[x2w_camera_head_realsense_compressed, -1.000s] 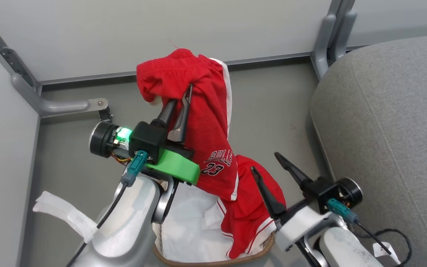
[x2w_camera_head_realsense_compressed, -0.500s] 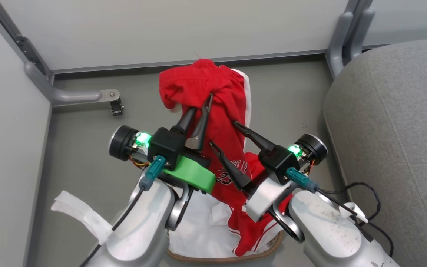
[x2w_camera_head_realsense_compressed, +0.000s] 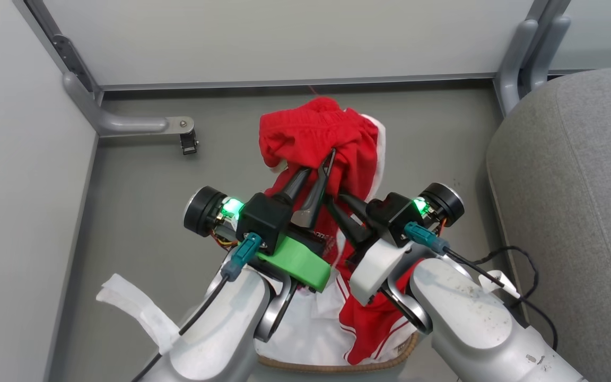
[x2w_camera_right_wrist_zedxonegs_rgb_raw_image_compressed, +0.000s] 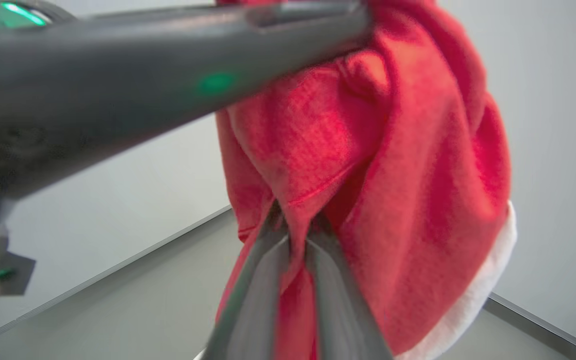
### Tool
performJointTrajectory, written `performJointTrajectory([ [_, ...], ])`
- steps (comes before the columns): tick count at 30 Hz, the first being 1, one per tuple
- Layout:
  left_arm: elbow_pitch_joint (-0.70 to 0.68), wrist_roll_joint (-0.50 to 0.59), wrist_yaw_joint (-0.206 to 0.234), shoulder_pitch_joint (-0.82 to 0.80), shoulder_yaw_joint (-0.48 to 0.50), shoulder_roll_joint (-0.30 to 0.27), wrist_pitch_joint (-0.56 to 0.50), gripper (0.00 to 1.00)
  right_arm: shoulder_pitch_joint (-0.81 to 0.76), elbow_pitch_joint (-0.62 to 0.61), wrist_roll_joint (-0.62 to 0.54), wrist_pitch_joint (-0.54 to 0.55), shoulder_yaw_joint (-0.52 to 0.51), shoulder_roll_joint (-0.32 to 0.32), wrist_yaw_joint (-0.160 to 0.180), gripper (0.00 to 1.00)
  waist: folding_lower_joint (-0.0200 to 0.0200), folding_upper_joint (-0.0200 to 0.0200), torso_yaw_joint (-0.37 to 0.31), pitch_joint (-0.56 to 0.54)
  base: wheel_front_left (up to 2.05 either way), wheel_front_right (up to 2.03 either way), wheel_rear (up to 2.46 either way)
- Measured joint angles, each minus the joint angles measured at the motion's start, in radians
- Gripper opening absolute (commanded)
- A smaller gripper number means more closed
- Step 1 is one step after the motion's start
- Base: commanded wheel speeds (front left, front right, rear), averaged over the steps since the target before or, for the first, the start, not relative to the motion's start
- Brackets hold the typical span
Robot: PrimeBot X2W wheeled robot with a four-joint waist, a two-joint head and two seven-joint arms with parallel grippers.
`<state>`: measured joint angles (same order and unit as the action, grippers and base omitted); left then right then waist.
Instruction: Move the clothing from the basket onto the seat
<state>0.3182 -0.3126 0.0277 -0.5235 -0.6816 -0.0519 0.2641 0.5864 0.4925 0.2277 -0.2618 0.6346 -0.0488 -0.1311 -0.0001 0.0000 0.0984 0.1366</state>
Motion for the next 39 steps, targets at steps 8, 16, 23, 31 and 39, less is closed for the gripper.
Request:
performJointTrajectory([
  [8, 0.009, 0.006, 0.013, 0.000, 0.014, 0.001, 0.001, 1.00, -0.009, -0.057, -0.013, 0.000, -0.042, 0.000, 0.000, 0.00, 0.0000, 0.0000, -0.032, 0.007, 0.00, 0.00, 0.00],
  [16, 0.017, 0.024, 0.011, 0.003, 0.046, -0.020, 0.001, 1.00, -0.077, -0.151, -0.038, 0.000, -0.099, -0.001, 0.000, 0.00, 0.0000, 0.0000, -0.122, 0.015, 0.00, 0.00, 0.00],
  [23, 0.021, 0.034, -0.019, 0.022, 0.069, -0.031, 0.001, 1.00, -0.130, -0.200, -0.045, 0.000, -0.128, -0.001, 0.000, 0.00, 0.0001, 0.0000, -0.245, 0.024, 0.00, 0.00, 0.00],
  [31, 0.031, 0.060, -0.042, 0.039, 0.081, -0.029, 0.001, 1.00, -0.176, -0.238, -0.044, 0.000, -0.167, -0.001, 0.000, 0.00, 0.0000, 0.0000, -0.400, 0.037, 0.00, 0.00, 0.00],
  [39, 0.038, 0.088, -0.055, 0.042, 0.091, -0.024, 0.001, 1.00, -0.202, -0.260, -0.047, 0.000, -0.219, -0.002, 0.000, 0.00, 0.0000, 0.0000, -0.537, 0.060, 0.00, 0.00, 0.00],
])
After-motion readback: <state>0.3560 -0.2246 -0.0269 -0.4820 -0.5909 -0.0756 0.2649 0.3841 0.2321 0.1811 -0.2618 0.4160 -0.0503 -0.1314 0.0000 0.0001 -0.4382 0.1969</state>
